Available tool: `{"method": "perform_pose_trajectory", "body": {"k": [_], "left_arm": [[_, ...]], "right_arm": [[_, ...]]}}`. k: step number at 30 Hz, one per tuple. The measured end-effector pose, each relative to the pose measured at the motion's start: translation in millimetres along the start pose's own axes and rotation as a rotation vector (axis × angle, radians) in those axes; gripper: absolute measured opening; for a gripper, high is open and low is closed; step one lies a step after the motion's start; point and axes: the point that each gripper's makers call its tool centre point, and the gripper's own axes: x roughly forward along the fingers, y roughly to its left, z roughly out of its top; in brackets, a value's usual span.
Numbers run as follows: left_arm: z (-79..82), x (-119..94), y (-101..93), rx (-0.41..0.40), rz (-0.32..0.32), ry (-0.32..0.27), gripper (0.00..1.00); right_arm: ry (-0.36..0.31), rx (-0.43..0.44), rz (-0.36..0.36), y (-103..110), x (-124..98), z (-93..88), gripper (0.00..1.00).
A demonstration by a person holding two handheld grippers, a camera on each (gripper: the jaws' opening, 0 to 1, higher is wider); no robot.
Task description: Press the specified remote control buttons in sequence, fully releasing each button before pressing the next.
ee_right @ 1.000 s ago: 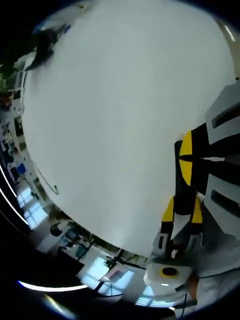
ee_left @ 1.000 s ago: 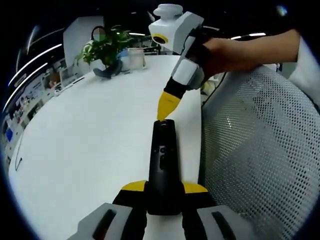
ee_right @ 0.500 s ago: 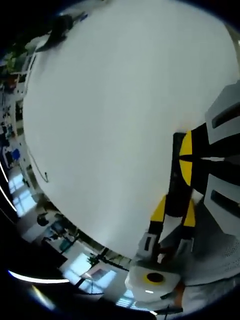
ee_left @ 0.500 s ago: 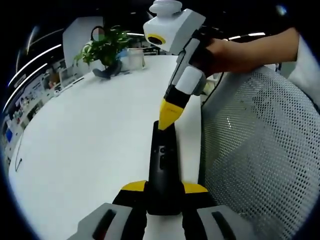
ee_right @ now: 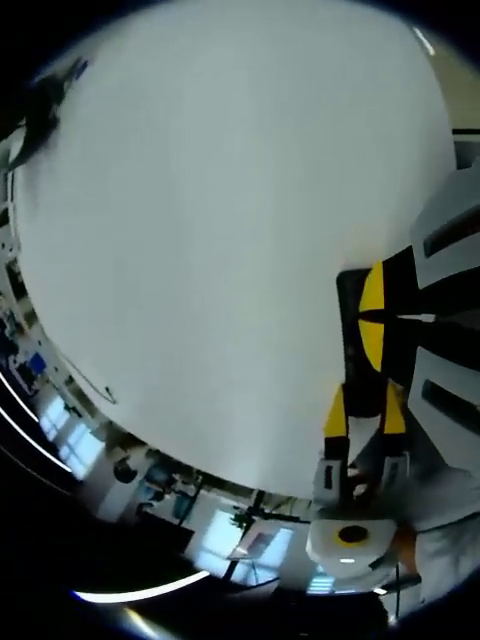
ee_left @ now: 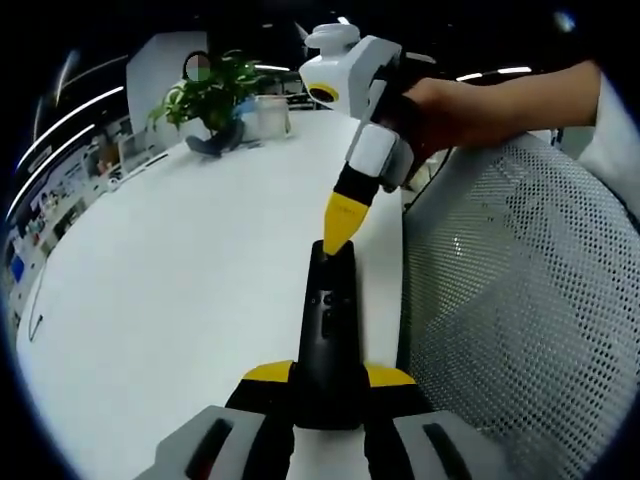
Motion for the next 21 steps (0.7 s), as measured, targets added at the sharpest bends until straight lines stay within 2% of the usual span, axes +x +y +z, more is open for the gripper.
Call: {"method": "perform_pose_trajectory", "body": {"k": [6, 12, 16, 21], "left_arm": [[-0.1, 0, 0.2, 0.001, 0.000, -0.001, 0.24], [-0.1, 0, -0.2, 0.007, 0.000, -0.002, 0.24], [0.1, 0, -0.7, 0.011, -0.001, -0.003, 0.24], [0.8, 0, -0.9, 0.016, -0.003, -0.006, 0.24]], "right_arm": [[0.000, -0.009, -0.010, 0, 0, -0.3, 0.00], [0.009, -0.056, -0.044, -3, -2, 0.7, 0.00], [-0.004, -0.035, 0.035, 11, -3, 3.1, 0.00], [0.023, -0.019, 0.052, 13, 1, -1.7, 0.00]]}}
